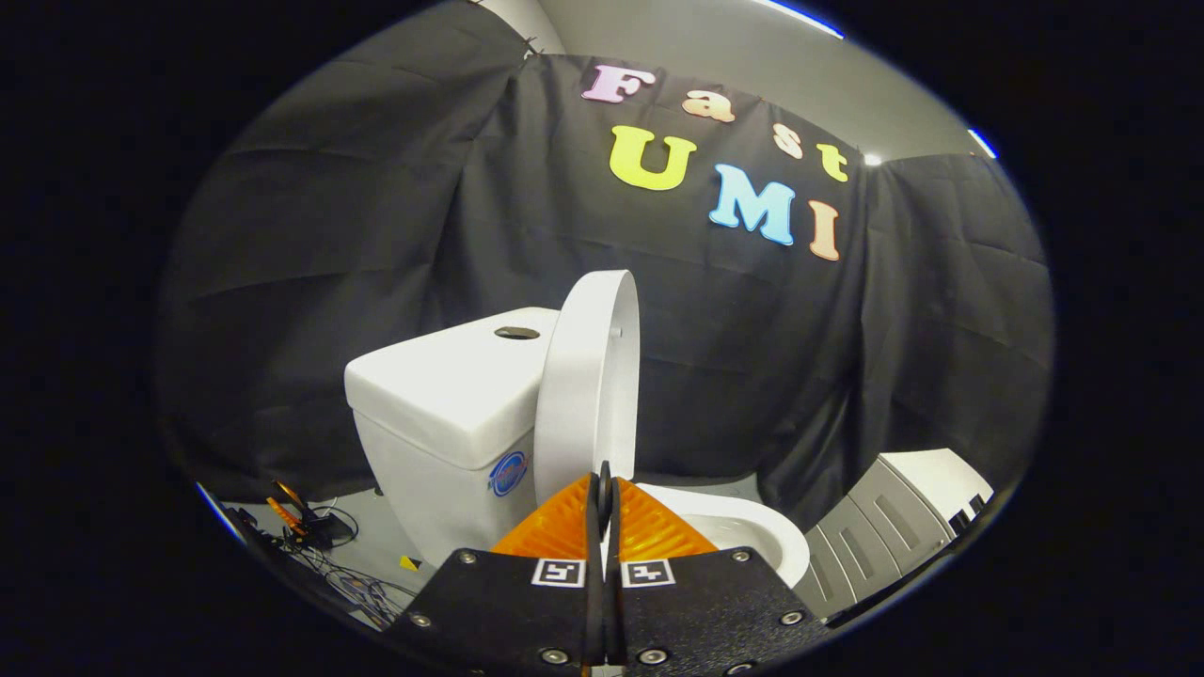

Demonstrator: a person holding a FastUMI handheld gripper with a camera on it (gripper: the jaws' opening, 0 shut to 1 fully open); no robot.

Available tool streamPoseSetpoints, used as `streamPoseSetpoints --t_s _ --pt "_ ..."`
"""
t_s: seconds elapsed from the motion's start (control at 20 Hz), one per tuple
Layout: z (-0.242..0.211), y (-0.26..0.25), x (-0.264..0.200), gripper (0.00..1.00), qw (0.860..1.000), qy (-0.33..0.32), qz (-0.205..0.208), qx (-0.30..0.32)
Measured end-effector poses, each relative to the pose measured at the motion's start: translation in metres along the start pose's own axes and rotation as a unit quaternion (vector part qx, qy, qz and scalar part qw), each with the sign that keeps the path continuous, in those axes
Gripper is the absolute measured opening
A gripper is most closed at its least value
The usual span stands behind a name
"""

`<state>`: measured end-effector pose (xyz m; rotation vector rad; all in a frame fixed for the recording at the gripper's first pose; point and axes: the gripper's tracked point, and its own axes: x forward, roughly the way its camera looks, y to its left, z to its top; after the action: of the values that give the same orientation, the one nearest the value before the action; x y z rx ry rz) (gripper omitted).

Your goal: Open the toilet lid.

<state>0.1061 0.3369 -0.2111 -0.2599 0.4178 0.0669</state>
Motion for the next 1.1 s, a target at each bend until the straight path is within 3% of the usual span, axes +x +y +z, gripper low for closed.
streamPoseSetpoints --t_s 0.3,0.9,1.0,1.1 --pt "0.004 0.009 0.0 0.0 0.999 -0.006 -0.002 -0.034" --pt "0.0 0.007 0.001 0.0 1.0 0.001 -0.002 -0.01" --pt "-0.001 0.012 0.0 0.04 1.0 0.005 0.011 0.0" --pt "-0.001 0.016 -0.001 0.14 1.0 0.01 0.021 -0.003"
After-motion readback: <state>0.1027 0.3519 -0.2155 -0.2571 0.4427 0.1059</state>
